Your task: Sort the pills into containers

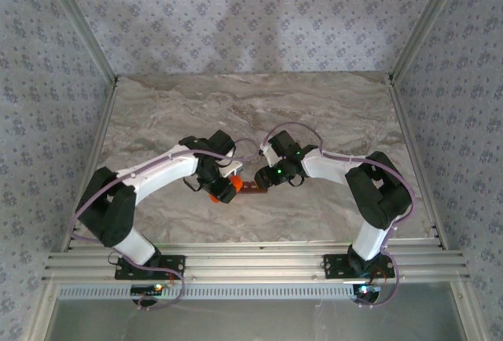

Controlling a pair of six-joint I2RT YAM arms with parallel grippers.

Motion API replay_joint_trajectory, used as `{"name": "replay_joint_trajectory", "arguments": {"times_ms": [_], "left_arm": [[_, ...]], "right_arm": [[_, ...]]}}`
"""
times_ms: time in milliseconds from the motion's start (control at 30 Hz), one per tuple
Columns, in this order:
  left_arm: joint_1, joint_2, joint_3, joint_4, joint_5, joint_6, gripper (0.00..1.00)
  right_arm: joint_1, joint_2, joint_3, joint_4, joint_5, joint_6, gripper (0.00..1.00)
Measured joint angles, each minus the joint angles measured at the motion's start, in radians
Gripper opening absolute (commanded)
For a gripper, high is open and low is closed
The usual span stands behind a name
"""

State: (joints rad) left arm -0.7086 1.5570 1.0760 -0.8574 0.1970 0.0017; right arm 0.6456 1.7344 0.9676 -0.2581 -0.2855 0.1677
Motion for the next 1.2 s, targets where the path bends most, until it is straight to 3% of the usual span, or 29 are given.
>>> {"name": "replay_joint_trajectory", "arguments": {"times_ms": [567, 900, 1200], "left_arm": [[-0.002, -0.210, -0.207, 0.294, 0.060, -0.067, 0.00], [-0.070, -0.352, -0.377, 0.506, -0.012, -0.097, 0.00], [-0.087, -0.497, -0.445, 0.704, -0.061, -0.062, 0.00]], "right_arm": [[-0.004, -0.004, 0.000, 0.000, -0.001, 0.002, 0.57], [-0.033, -0.048, -0.025, 0.000, -0.001, 0.021, 0.57], [-0.111, -0.177, -0.076, 0.014, -0.039, 0.084, 0.58]]}}
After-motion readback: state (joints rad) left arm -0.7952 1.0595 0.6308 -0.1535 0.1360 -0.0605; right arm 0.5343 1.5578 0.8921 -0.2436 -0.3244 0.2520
